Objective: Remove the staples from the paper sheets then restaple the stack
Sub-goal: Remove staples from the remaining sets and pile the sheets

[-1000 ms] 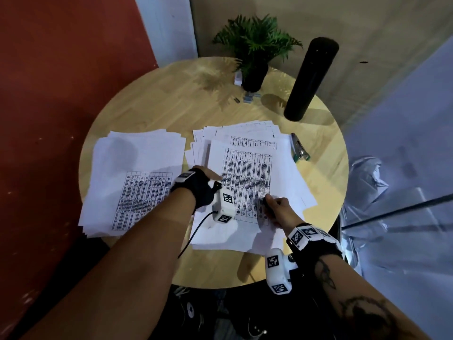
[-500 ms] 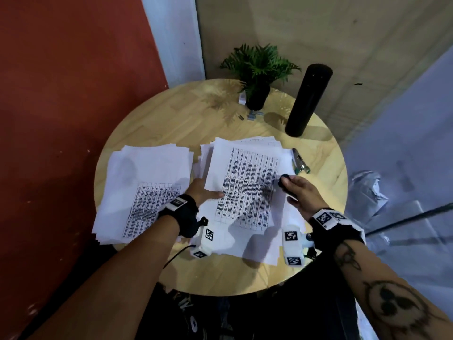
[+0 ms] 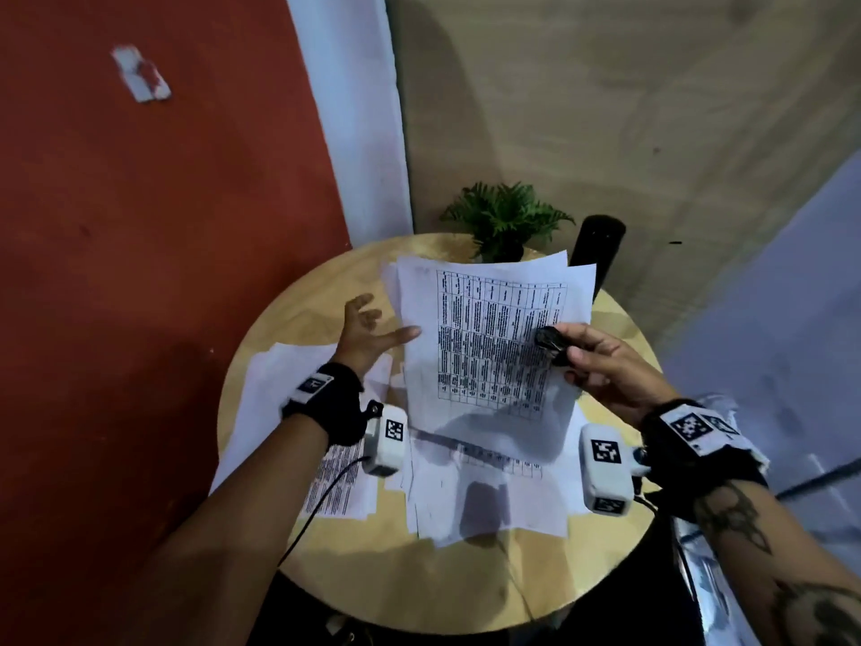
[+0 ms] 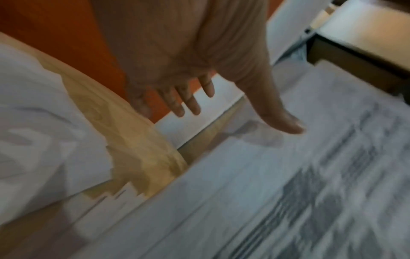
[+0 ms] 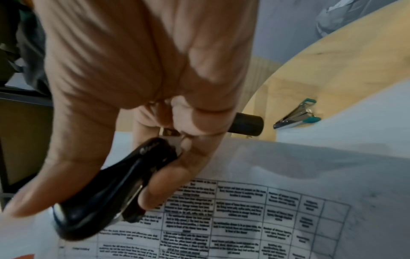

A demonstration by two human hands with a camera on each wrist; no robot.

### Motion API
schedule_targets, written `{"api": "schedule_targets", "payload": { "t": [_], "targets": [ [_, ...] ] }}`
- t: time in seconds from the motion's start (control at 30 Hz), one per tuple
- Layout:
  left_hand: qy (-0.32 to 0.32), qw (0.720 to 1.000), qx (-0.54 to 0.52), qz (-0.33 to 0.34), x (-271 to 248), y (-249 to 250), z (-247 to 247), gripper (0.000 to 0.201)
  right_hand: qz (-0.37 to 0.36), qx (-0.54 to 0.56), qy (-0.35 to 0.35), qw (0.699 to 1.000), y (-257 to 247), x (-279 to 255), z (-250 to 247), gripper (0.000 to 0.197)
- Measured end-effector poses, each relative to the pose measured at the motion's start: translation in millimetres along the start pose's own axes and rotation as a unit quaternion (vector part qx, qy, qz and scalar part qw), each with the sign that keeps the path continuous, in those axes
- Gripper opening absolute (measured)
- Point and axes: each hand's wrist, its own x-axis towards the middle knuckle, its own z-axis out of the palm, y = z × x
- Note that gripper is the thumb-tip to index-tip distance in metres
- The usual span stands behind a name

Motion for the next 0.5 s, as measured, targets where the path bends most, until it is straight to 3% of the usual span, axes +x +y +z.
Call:
{"api": "schedule_targets", "payload": {
  "t": [0.1,0.17,0.37,0.43,0.5],
  "targets": [
    [-0.119,0.992,-0.031,-0.023,2.2,37.7,-2.5,0.061,0.001,-0.005,-0.013,1.000,-11.8,-4.2,2.2,0.061],
    [-0.154,0.987,-0.035,-0.001,-2.0,57.4,-2.9,0.064,-0.004,0.001,-0.013,1.000,-20.3,-8.5,3.4,0.062],
    [-0.150,0.979,-0.051,0.132,-29.4,103.6,-8.6,0.028,-0.044,0.035,-0.008,0.998,-41.8,-18.6,7.9,0.066],
    [-0.139,0.975,-0.044,0.169,-36.3,121.8,-14.0,0.029,-0.057,0.035,-0.012,0.998,-45.9,-21.1,14.3,0.065],
    [-0.100,0.968,-0.001,0.231,-41.9,142.6,-20.4,0.045,-0.070,0.027,-0.025,0.997,-51.5,-24.6,23.5,0.064]
  ]
}}
